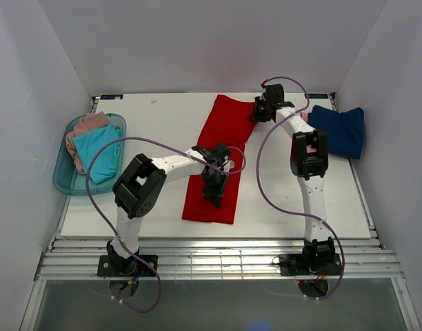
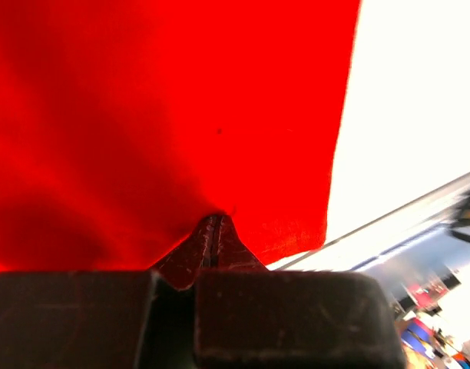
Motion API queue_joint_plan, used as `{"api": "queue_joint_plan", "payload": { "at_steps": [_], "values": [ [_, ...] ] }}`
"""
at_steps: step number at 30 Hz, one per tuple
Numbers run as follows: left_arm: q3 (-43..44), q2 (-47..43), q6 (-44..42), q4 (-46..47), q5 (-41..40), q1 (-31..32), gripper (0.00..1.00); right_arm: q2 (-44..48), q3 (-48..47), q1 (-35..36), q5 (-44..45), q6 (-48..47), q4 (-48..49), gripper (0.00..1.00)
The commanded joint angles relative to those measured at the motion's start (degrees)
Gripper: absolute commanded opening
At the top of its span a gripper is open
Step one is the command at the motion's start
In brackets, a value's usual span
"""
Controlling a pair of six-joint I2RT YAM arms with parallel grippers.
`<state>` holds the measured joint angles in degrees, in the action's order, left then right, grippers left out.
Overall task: Fold and stack the t-shirts
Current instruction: Rotate the tshirt 90 degrees
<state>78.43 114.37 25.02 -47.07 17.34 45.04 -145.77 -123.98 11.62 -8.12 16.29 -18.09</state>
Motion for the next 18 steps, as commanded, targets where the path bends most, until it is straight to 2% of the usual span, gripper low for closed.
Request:
{"api": "queue_joint_plan", "payload": {
  "at_steps": [1, 6, 12, 15, 18],
  "values": [
    [5.1, 2.3, -1.0, 3.7, 6.5, 0.7, 0.0, -0.5, 1.0, -1.2, -3.7, -3.1, -3.0, 0.2],
    [11.6, 4.5, -1.4, 3.3, 11.8, 1.9, 0.0, -1.4, -1.0, -1.9, -4.7, -3.5, -2.3, 0.22],
    [10.2, 2.7, -2.3, -0.5, 14.8, 2.2, 0.0, -2.8, -5.0, -3.6, -4.9, -2.5, -1.2, 0.23],
    [8.6, 1.0, -3.0, -1.6, 14.6, 2.2, 0.0, -2.1, -2.9, -4.5, -6.1, -0.7, 1.6, 0.24],
    [8.8, -2.1, -3.1, 0.9, 9.0, 2.2, 0.0, 1.2, 1.8, -4.5, -8.6, 0.0, 6.6, 0.26]
  ]
}}
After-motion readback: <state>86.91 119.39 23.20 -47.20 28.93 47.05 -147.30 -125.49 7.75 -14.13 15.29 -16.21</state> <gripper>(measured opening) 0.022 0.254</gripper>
